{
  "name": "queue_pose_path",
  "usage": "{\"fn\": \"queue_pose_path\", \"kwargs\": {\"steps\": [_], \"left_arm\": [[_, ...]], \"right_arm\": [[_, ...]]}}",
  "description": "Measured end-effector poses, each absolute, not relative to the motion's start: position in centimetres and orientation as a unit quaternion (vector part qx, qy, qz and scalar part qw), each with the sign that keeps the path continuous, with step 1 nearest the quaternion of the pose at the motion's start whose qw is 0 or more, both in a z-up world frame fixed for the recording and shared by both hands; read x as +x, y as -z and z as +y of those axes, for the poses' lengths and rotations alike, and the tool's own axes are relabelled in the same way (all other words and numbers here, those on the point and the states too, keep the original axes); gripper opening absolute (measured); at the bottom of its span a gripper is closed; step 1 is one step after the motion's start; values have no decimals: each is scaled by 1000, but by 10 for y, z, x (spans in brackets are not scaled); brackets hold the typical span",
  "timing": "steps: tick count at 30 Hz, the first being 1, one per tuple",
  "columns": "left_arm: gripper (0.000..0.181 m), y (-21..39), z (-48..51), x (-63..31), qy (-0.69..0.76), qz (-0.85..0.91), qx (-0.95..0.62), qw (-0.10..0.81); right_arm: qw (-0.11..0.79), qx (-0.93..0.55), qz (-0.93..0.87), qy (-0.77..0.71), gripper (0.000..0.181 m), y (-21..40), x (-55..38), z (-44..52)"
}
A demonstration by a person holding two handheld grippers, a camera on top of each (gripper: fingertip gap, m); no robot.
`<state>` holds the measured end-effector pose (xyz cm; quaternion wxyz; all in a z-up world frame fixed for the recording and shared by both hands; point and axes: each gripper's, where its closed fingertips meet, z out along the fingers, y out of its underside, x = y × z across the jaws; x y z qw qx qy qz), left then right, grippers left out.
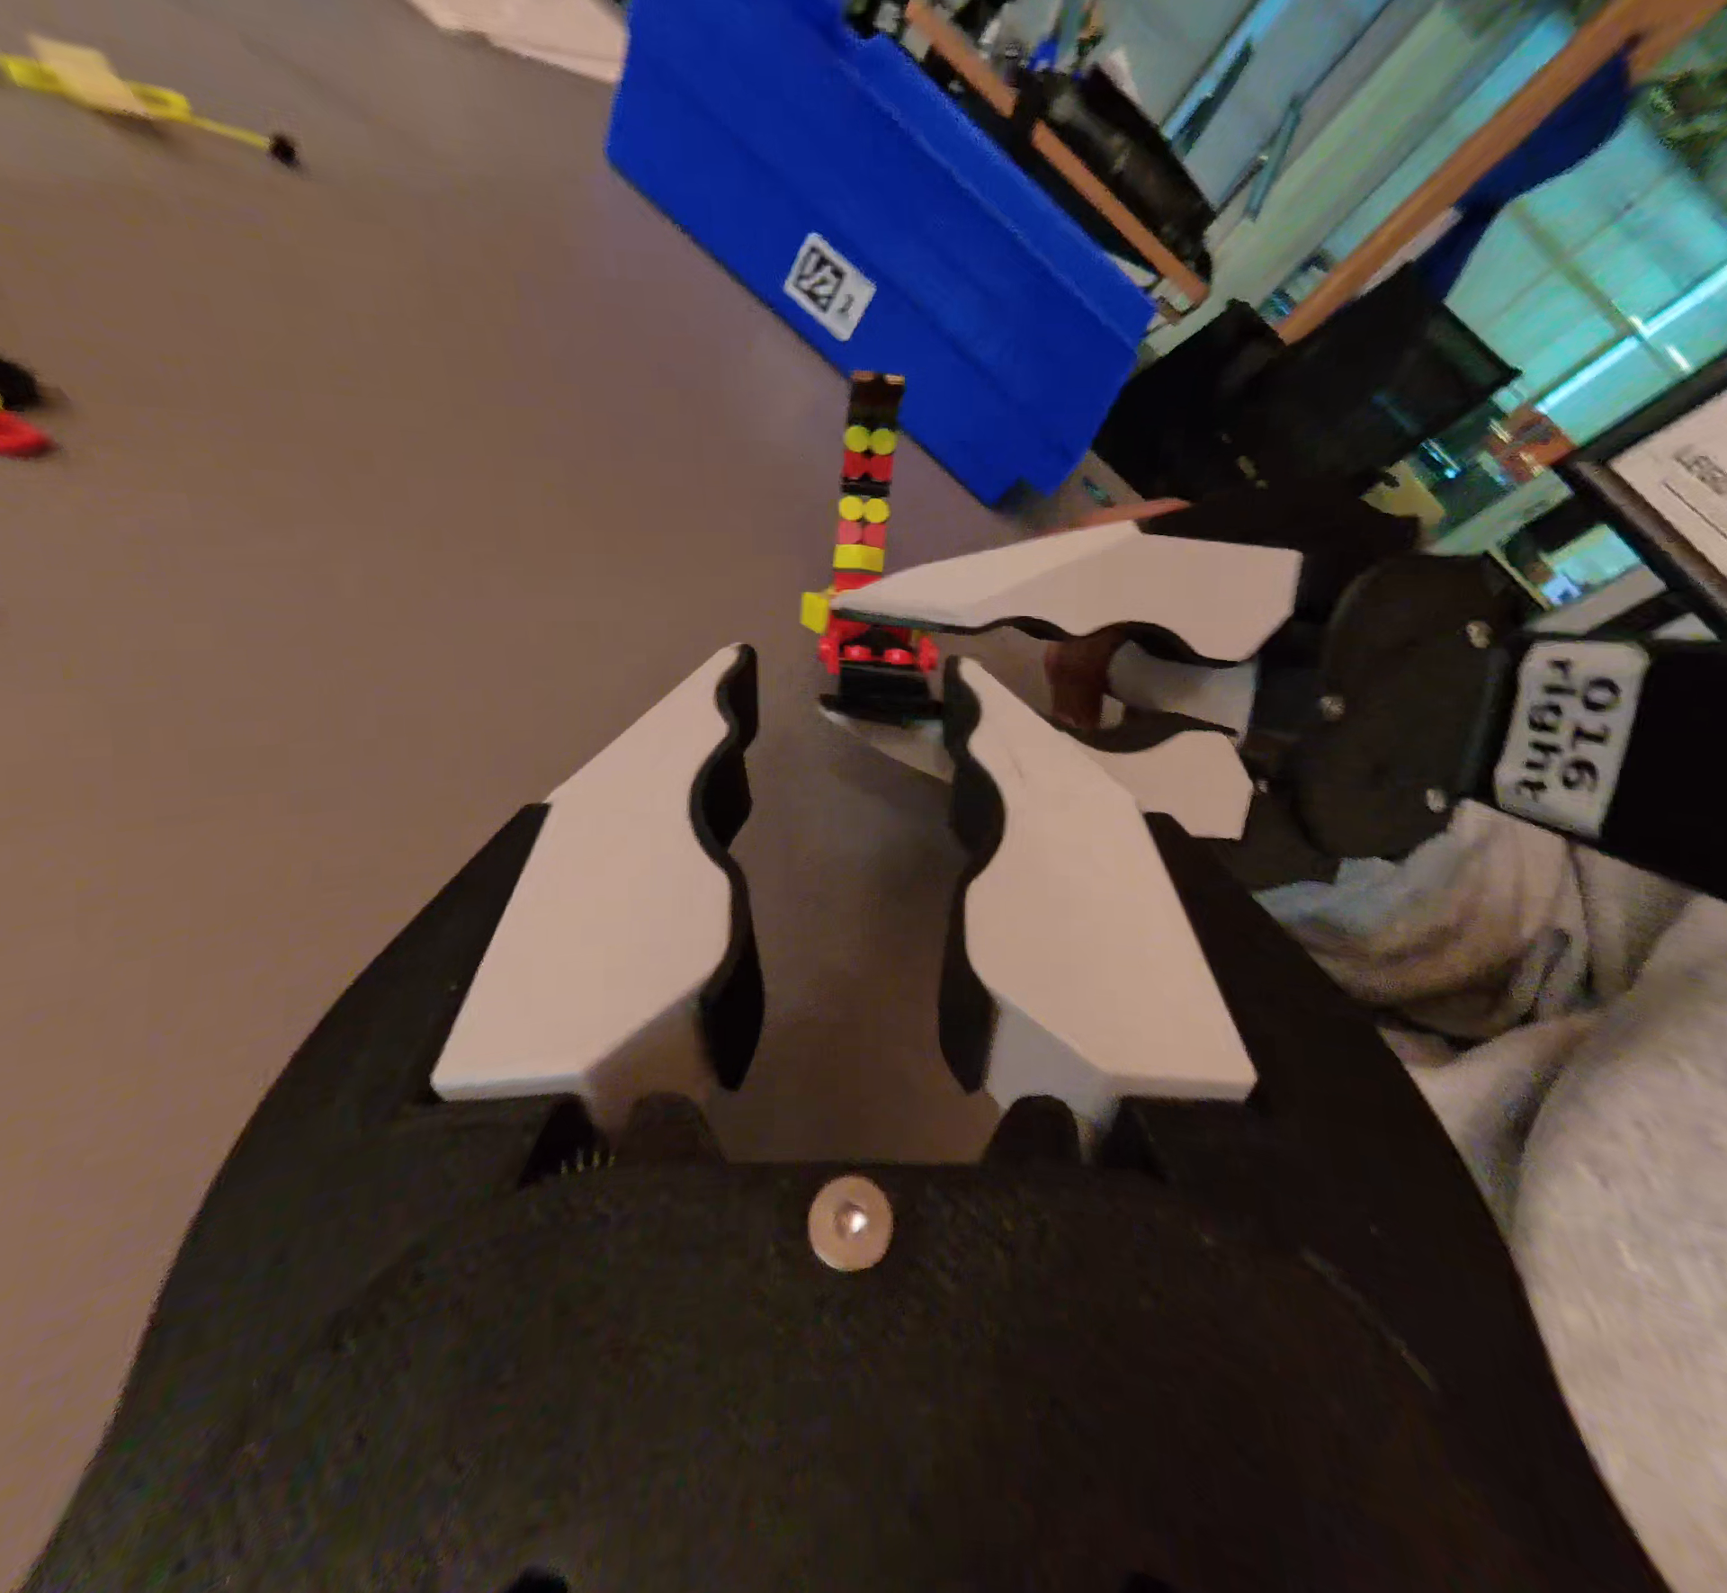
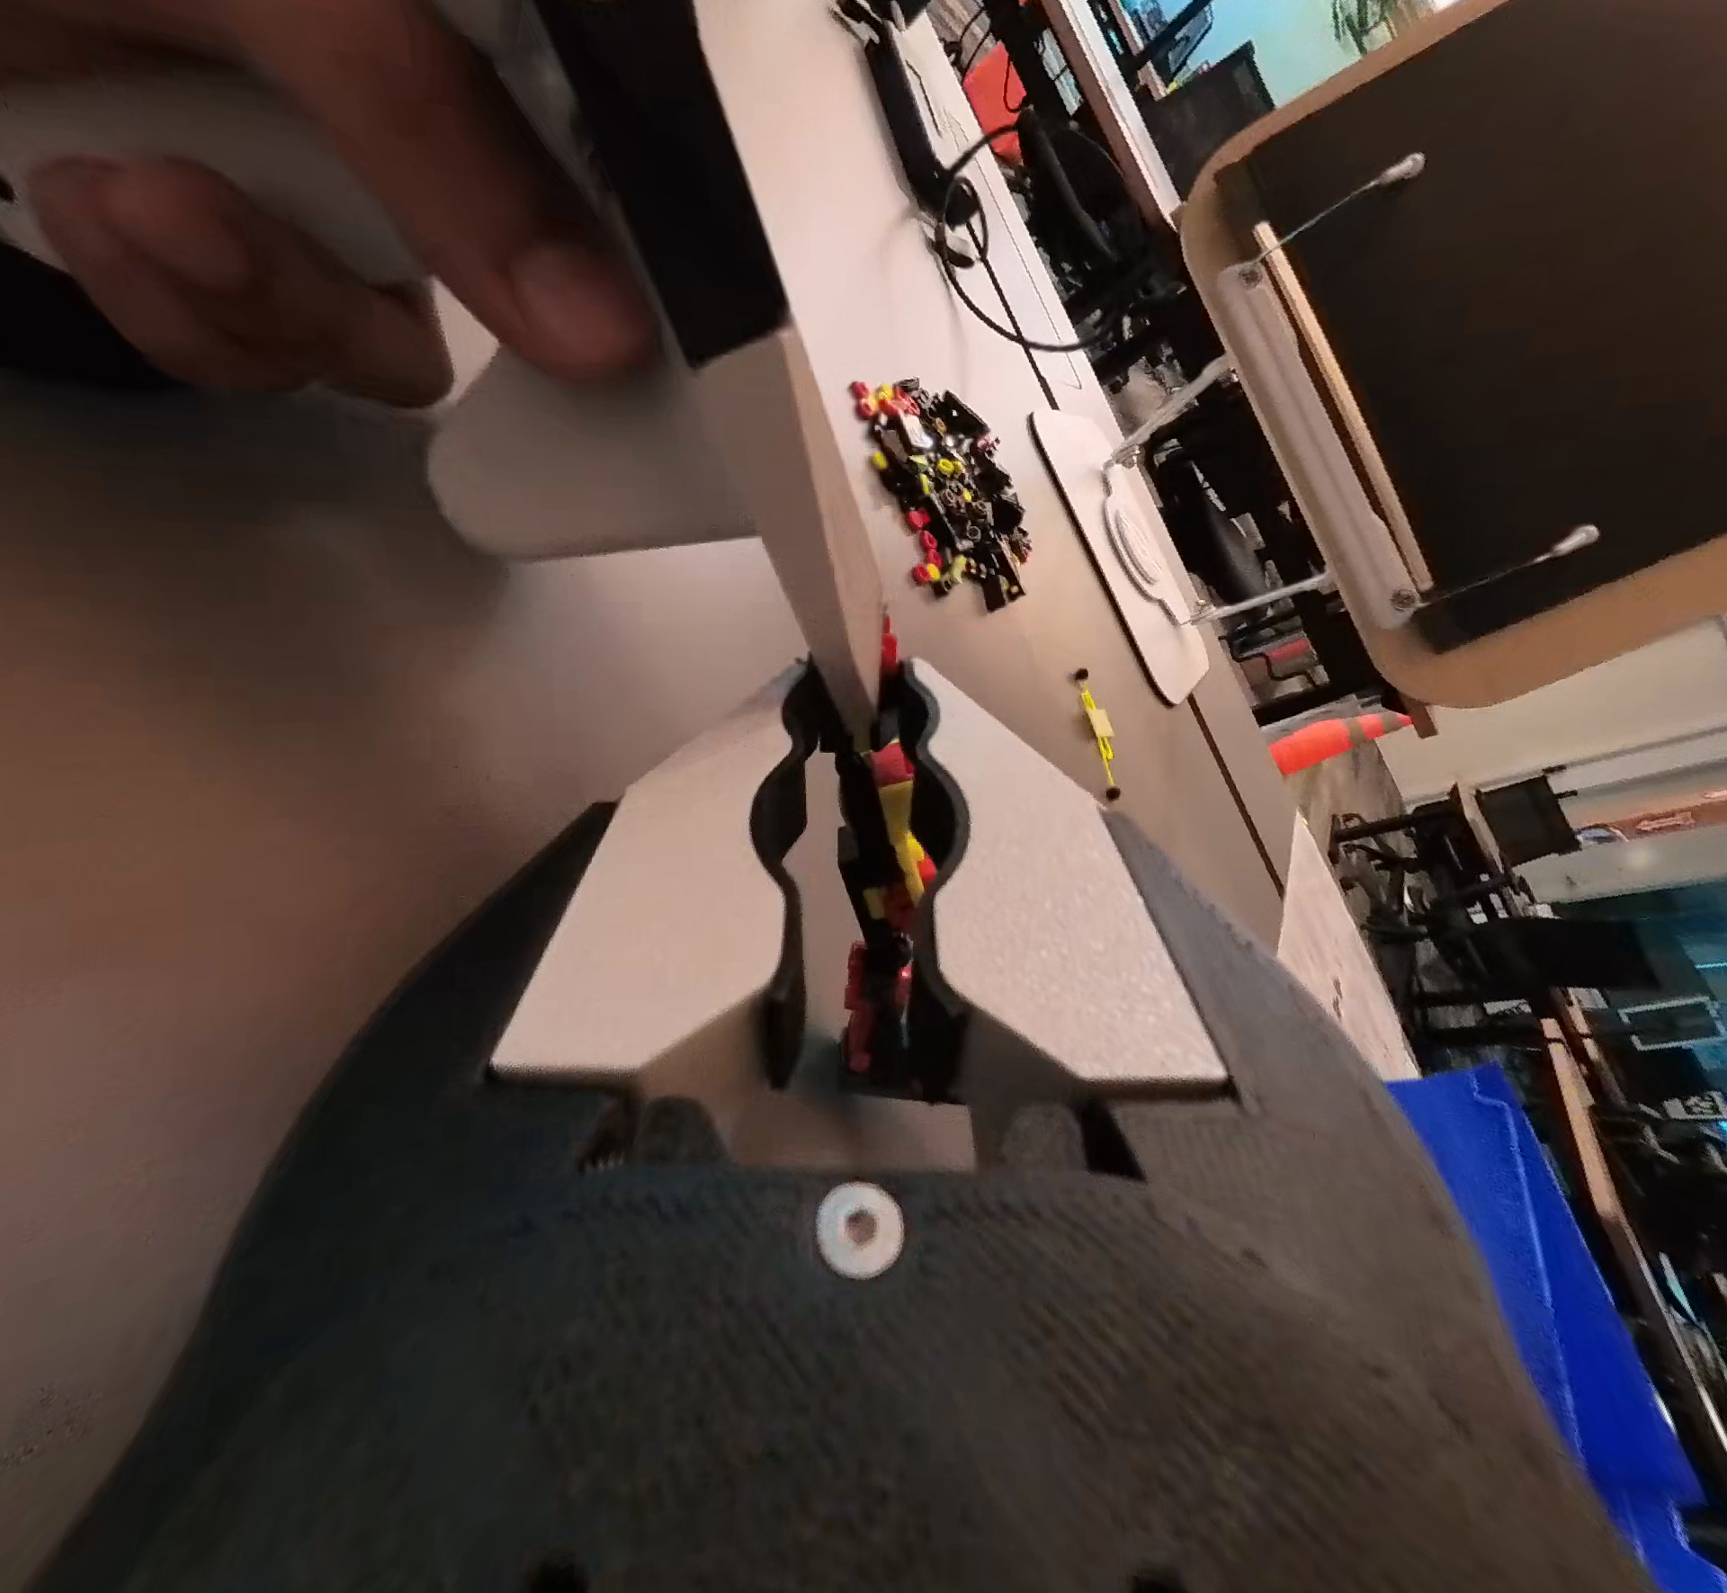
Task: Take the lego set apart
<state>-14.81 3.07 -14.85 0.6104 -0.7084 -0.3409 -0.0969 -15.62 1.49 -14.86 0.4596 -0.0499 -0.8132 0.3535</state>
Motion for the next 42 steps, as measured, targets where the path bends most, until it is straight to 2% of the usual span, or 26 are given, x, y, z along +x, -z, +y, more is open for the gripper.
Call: {"fn": "queue_pose_path", "kwargs": {"steps": [3, 6, 10, 18, 22, 31, 37, 42], "left_arm": [[22, 146, 30, -147, 117, -342, -698, 618], [22, 149, 29, -147, 117, -342, -706, 609], [22, 148, 21, -155, 106, -347, -702, 613], [21, 145, 7, -163, 122, -351, -685, 626], [22, 144, 7, -162, 126, -347, -685, 628], [21, 132, 13, -147, 94, -270, -709, 645], [22, 130, 11, -149, 87, -270, -705, 650], [22, 130, 10, -150, 87, -275, -703, 649]], "right_arm": [[453, -56, -814, -359, 14, 151, -157, 13], [430, -72, -817, -377, 15, 154, -156, 14], [410, -94, -812, -405, 25, 150, -158, 22], [253, -221, -752, -568, 30, 128, -168, 50], [190, -233, -735, -607, 31, 123, -165, 52], [160, -242, -702, -650, 26, 109, -163, 56], [198, -283, -630, -695, 24, 81, -178, 97], [190, -287, -645, -682, 32, 89, -183, 100]]}}
